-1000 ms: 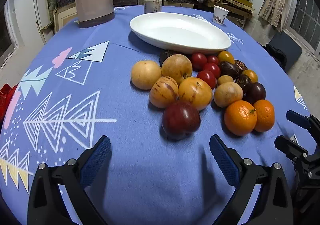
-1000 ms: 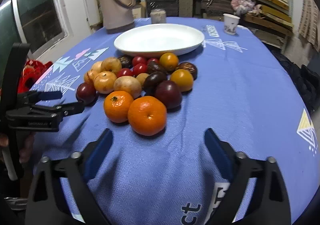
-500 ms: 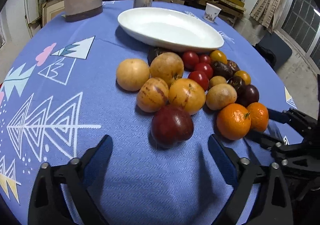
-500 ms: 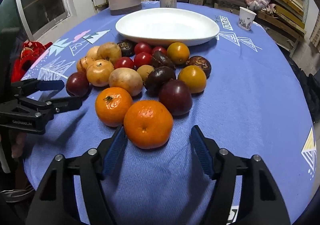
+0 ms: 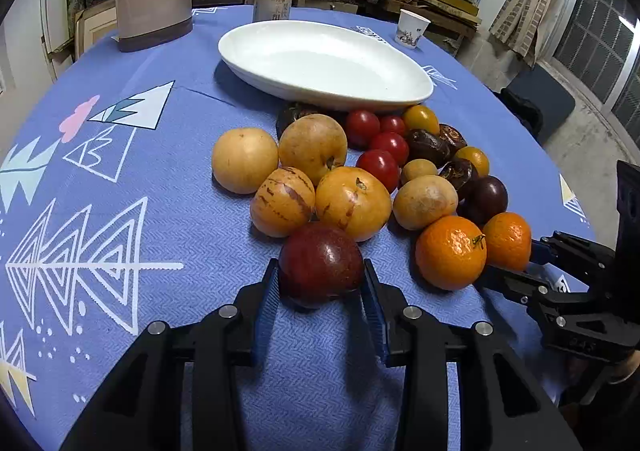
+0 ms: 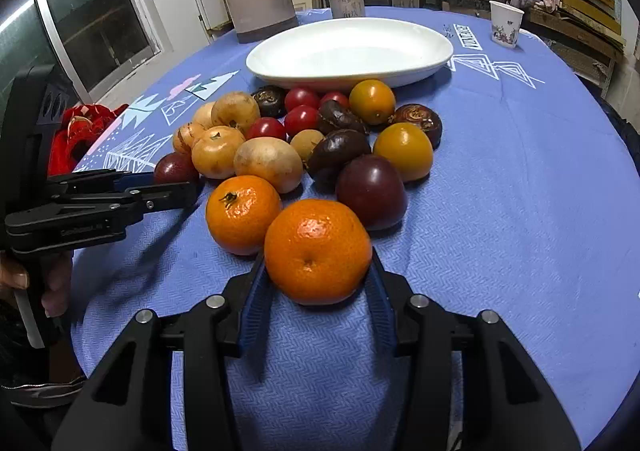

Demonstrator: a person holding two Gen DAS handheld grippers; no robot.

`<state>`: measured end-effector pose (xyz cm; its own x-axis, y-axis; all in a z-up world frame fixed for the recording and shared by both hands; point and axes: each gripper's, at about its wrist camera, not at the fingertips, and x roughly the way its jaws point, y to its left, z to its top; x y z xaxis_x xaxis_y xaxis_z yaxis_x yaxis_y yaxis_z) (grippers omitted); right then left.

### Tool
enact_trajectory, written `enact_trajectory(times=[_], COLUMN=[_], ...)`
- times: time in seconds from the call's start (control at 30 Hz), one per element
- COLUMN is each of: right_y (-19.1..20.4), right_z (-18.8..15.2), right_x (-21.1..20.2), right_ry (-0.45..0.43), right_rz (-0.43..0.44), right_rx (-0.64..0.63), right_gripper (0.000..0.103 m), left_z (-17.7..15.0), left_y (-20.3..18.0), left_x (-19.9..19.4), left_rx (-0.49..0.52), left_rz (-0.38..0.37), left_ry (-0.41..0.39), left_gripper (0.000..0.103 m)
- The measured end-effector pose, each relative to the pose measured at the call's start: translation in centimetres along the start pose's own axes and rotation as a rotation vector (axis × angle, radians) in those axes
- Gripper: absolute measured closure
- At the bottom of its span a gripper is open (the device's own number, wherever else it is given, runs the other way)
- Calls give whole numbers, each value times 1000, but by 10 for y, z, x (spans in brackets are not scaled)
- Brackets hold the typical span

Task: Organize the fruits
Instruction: 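Grasp the dark red plum with the left tool while the right tool grasps an orange, then carry the plum and orange onto the white plate and open both tools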

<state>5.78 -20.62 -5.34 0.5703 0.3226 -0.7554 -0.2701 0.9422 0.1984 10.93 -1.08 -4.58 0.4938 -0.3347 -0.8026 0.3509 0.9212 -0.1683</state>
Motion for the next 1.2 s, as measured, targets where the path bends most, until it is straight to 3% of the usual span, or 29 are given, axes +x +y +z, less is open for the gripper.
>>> enact_trajectory(times=[0.37,0.77,0.97,1.2], right_y=[-4,-11,-16,-20], right_z=[-3,-8,8,49], right_x=[-3,-25,-54,-76], right_ry=[-15,-45,-106,-177], right_rz=[27,-1,-21,-67], right_rx=[12,23,1,-44], right_gripper=[58,58,58,58], left_z=[3,-4,18,58], left_y=[-10,-10,-13,-16], left_x=[7,-27,-47,-53], left_rx=[39,52,96,128], left_rz=[84,66,91,105], left_ry=[-13,-57,-112,-166], left_gripper=[64,64,64,64])
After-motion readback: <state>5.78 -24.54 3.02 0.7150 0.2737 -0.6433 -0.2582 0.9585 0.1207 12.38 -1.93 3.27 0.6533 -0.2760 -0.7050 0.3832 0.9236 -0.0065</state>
